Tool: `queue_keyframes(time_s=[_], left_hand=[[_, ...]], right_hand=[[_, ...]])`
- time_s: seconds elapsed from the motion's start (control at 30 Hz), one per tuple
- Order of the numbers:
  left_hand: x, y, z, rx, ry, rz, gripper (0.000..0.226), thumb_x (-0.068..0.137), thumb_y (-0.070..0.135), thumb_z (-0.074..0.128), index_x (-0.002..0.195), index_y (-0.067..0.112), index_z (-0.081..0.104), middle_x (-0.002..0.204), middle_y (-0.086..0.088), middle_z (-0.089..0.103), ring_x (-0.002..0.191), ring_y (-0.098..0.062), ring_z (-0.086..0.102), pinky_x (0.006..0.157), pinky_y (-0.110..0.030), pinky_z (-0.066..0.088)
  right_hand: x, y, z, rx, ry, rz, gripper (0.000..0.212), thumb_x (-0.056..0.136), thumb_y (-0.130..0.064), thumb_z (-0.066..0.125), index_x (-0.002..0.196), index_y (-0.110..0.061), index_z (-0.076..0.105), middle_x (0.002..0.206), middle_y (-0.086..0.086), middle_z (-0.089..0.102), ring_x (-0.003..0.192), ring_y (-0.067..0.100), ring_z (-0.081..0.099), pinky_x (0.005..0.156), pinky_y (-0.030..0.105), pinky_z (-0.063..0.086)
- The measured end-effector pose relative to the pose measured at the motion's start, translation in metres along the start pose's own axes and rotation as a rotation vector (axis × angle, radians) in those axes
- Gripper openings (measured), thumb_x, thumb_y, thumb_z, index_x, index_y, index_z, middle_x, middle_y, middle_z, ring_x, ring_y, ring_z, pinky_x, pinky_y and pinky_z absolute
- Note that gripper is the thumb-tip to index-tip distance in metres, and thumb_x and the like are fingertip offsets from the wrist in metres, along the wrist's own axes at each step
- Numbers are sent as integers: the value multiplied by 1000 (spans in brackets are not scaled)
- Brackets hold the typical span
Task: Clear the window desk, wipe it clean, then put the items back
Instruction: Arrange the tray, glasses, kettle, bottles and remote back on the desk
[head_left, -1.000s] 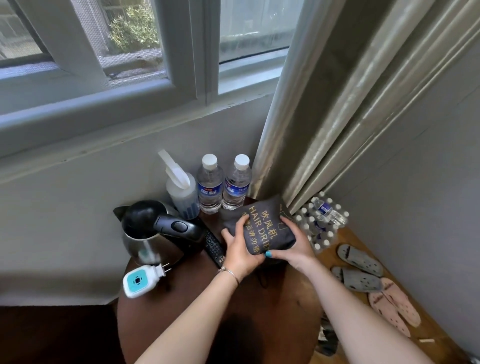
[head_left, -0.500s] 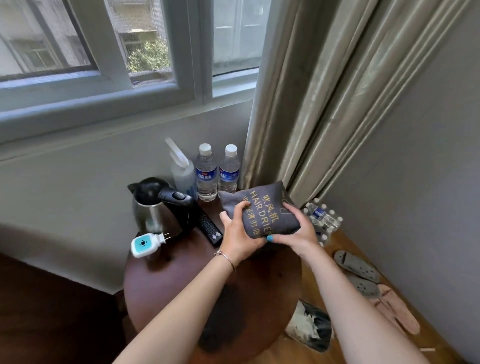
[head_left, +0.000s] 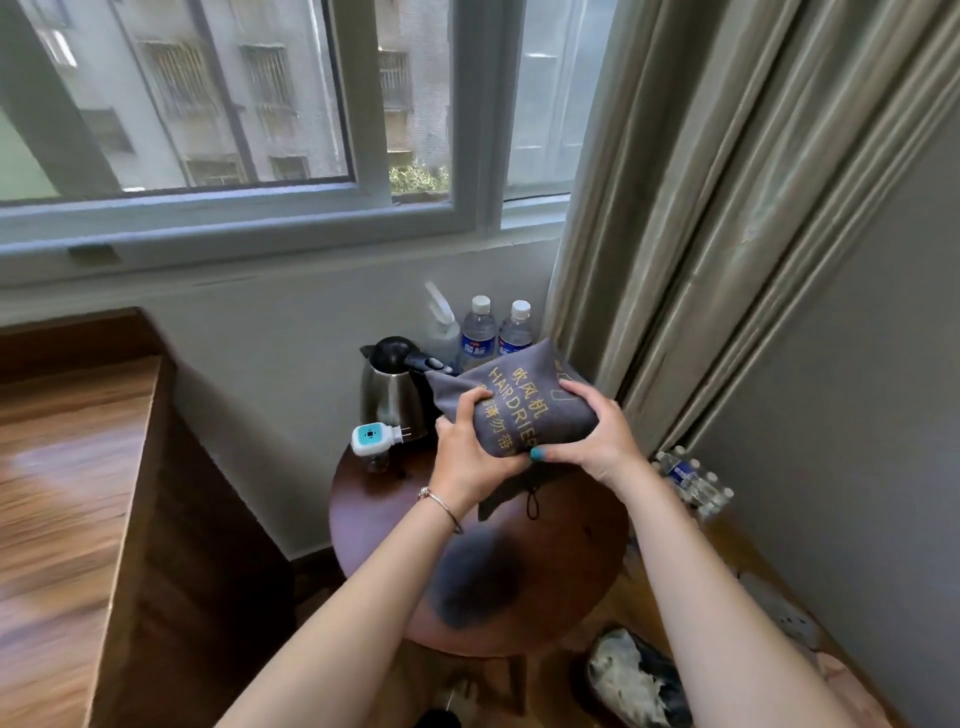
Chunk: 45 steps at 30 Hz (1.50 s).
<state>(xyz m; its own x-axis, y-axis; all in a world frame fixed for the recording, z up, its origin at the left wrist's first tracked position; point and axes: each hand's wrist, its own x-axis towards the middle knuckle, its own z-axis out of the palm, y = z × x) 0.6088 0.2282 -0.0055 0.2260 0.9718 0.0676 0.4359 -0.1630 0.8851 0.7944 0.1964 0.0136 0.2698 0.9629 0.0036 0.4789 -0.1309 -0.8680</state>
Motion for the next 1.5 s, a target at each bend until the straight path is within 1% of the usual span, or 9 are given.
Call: queue_keyframes(time_s=[0.13,0.33,0.53,0.7,0.77,0.97,1.17,1.37,1.5], left_hand=[[-22,4,-43,48,114,7,86,56,33,90,128,29,43,110,-9,42,100,-19,47,86,-15,36],[-46,-3,-123,60,227,-50,87,55,36,91,126,34,41,114,-9,42,104,-17,45,88,-17,35],[-66,-19,-215,152,328,-45,88,53,42,88,123,34,38,114,-10,51,108,-21,50,87,-22,41],[-88,-43,-294,147,459,-57,87,54,35,90,123,32,39,117,-8,47,108,-21,50,83,-26,45],[-96,-56,-328,142,476,-67,87,55,36,90,123,33,37,118,-8,44,109,-21,49,82,-28,45],[-120,-106,-435,147,496,-121,86,52,39,90,118,41,35,122,-10,46,111,-26,53,93,-43,52],[-138,-167,-537,154,524,-201,87,44,47,87,111,50,32,120,-9,47,109,-25,53,90,-40,51],[-167,-229,-614,115,515,-288,91,50,37,91,120,39,32,126,-11,42,115,-26,50,95,-44,50],[-191,-268,-641,51,501,-345,94,51,31,92,124,32,33,127,-11,39,118,-26,48,98,-46,48]], right_hand=[[-10,-33,25,-18,-14,-57,97,46,-18,100,132,-30,58,123,4,45,111,12,48,98,17,34],[-16,-98,76,-14,-131,-152,99,43,-25,101,132,-29,58,132,8,51,123,19,51,111,35,40],[-23,-165,141,15,-235,-238,100,43,-28,100,133,-29,58,132,6,55,124,20,53,109,39,43],[-33,-223,210,32,-333,-307,98,45,-32,99,134,-32,56,134,4,52,125,22,52,105,43,47],[-36,-246,241,21,-363,-329,97,47,-34,98,134,-33,55,135,4,52,127,23,50,106,44,46],[-56,-308,345,12,-417,-329,96,50,-31,98,135,-32,54,136,5,50,129,26,48,107,45,45],[-78,-362,451,-3,-483,-313,95,53,-33,95,137,-35,50,135,5,44,128,27,43,105,47,46],[-99,-396,553,-44,-598,-279,94,57,-33,95,138,-35,48,137,4,40,132,29,38,105,48,46],[-110,-403,606,-141,-656,-278,90,56,-37,94,134,-44,48,133,0,39,130,27,37,106,45,45]])
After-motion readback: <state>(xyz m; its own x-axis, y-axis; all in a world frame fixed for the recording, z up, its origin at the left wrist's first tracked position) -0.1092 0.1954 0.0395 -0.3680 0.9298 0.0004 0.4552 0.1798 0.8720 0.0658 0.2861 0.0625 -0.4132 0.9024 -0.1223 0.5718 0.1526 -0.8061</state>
